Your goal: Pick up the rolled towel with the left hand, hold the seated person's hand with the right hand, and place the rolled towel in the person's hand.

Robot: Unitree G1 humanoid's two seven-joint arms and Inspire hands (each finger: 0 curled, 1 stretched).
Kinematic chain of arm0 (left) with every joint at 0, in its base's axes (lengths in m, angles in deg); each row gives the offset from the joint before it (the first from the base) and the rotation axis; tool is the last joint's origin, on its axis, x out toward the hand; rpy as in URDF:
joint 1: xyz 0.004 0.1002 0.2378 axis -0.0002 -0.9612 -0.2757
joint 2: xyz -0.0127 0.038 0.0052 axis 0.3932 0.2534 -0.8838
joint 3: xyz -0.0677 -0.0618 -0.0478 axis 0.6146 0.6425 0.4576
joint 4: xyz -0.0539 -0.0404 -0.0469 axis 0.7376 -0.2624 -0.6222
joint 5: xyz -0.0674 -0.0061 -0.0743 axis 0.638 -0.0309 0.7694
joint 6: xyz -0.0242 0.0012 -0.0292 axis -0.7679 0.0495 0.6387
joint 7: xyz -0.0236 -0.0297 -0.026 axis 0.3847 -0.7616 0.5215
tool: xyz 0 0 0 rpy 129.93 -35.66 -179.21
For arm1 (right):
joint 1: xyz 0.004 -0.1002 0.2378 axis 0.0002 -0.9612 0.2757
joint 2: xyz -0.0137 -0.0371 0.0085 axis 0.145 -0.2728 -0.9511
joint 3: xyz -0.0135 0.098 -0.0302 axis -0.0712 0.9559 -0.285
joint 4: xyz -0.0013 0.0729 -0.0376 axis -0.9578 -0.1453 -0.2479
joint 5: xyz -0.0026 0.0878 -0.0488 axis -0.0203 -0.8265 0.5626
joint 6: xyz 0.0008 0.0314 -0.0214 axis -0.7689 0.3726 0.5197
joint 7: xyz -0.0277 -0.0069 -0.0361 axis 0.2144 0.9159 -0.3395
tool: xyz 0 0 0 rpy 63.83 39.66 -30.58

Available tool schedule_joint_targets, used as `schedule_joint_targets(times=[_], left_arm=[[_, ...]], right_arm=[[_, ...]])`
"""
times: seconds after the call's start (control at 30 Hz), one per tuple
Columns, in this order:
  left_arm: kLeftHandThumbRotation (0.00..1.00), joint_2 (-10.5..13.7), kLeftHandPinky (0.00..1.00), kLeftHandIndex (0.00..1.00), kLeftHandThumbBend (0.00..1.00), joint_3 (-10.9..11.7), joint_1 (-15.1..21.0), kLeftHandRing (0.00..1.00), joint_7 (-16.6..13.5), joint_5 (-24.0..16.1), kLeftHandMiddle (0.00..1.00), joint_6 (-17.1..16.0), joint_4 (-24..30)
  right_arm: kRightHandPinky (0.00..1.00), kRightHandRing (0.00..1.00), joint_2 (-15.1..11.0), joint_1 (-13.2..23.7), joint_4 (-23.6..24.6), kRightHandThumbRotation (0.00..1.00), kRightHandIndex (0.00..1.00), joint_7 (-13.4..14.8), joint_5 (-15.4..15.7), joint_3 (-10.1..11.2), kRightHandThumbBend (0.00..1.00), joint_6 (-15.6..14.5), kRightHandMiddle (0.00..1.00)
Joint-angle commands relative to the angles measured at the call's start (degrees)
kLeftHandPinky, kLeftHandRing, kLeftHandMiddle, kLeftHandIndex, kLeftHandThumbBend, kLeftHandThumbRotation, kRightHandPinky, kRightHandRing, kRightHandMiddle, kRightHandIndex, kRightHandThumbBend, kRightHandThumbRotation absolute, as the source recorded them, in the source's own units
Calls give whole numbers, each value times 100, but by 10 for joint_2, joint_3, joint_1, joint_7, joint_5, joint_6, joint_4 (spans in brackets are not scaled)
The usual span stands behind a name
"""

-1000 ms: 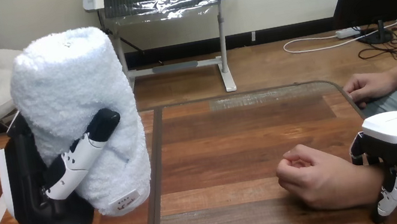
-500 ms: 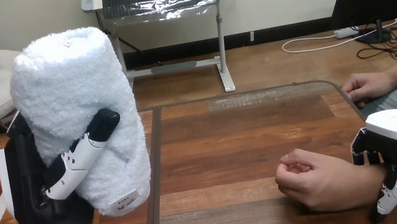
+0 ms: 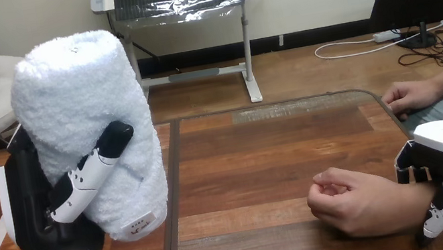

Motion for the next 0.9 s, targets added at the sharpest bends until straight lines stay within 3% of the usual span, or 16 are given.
schedule_joint_targets(times=[0.0,0.13,0.23,0.37,0.63,0.87], left_arm=[[0,-3,14,34,37,3,36,21,4,-7,29,-8,12],[0,-2,14,34,37,3,37,21,7,-1,29,-4,11],[0,-3,14,34,38,3,39,21,7,1,29,-2,11],[0,-4,14,34,38,3,39,21,3,-3,29,0,12],[0,-4,14,35,40,4,42,21,2,-5,28,1,9],[0,-2,14,34,40,5,47,21,2,-8,28,-1,3]], right_arm=[[17,23,-1,8,32,2,43,5,-32,28,91,1,33],[17,23,-2,5,38,1,43,12,-44,38,92,11,33],[18,24,-5,7,44,2,43,10,-41,39,92,0,34],[19,26,-7,9,47,2,43,11,-56,49,92,16,35],[20,26,-7,13,65,3,43,3,-63,59,93,0,35],[23,29,-9,20,70,3,43,2,-75,67,92,6,37]])
